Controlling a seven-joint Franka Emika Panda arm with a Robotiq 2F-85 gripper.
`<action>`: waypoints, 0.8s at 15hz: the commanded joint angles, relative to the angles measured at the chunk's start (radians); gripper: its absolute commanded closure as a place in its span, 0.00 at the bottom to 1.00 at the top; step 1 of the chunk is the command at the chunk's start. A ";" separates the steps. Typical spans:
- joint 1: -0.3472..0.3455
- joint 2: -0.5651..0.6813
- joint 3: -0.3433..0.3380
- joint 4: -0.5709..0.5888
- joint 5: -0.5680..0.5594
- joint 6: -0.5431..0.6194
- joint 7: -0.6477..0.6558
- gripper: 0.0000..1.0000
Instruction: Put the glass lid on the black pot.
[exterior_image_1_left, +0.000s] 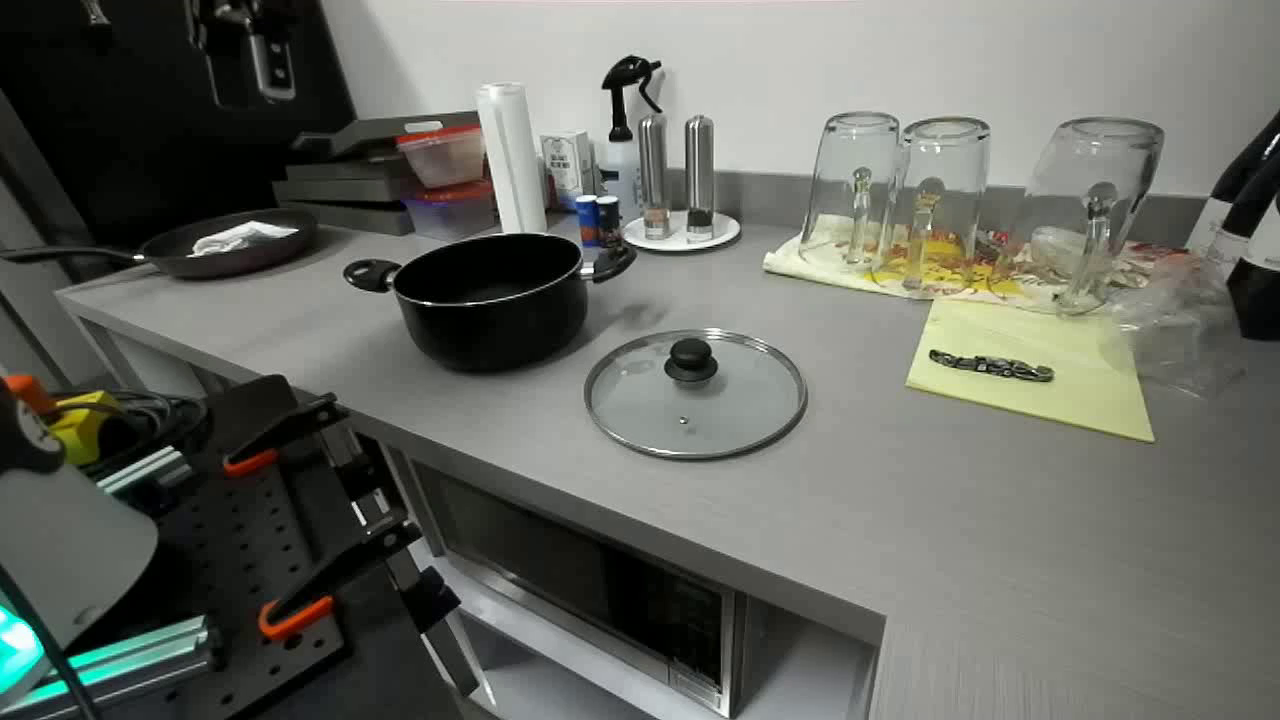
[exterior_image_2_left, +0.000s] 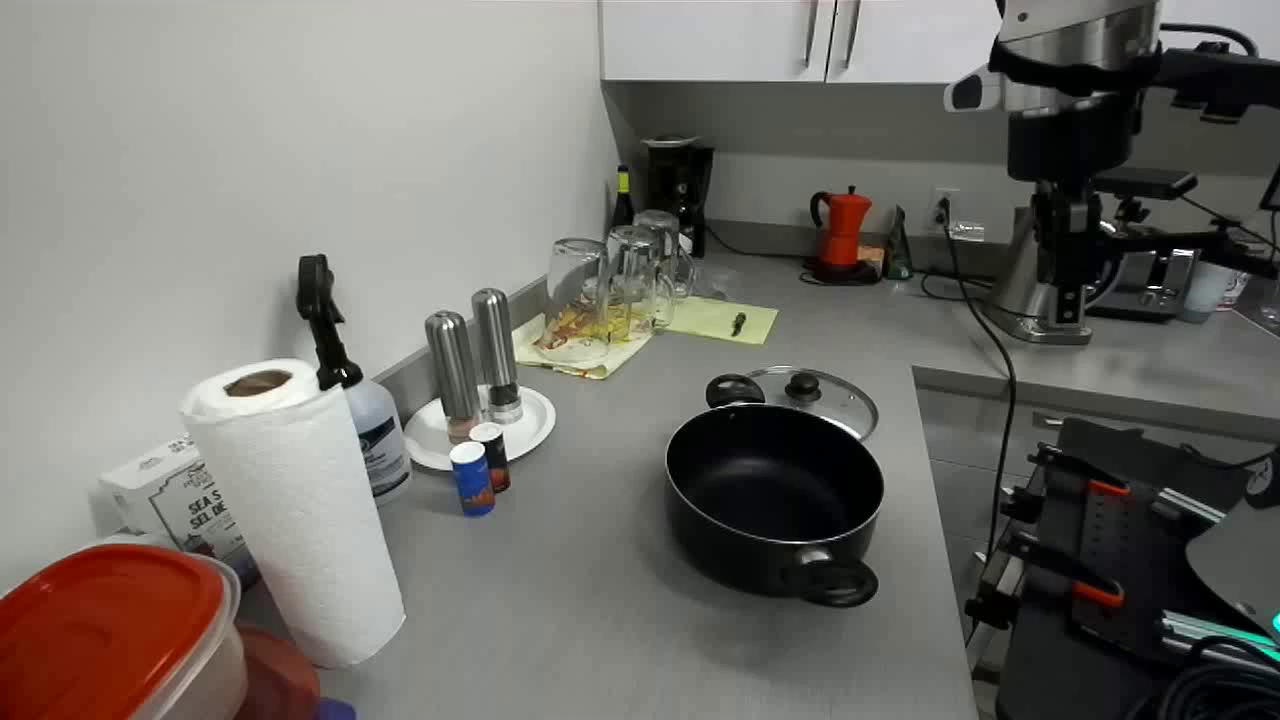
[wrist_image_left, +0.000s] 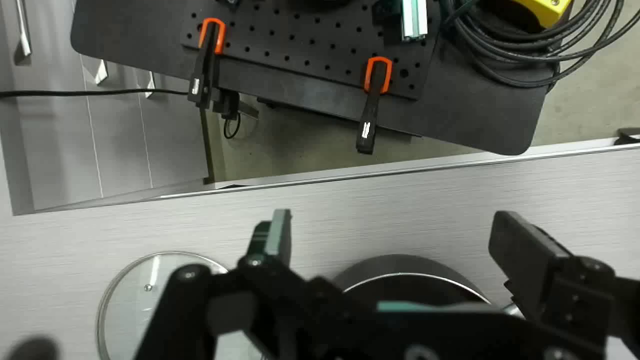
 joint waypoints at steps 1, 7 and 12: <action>0.010 0.002 -0.009 0.002 -0.005 -0.002 0.005 0.00; 0.010 0.002 -0.009 0.002 -0.006 0.002 0.002 0.00; -0.018 0.052 -0.052 0.002 -0.024 0.102 -0.034 0.00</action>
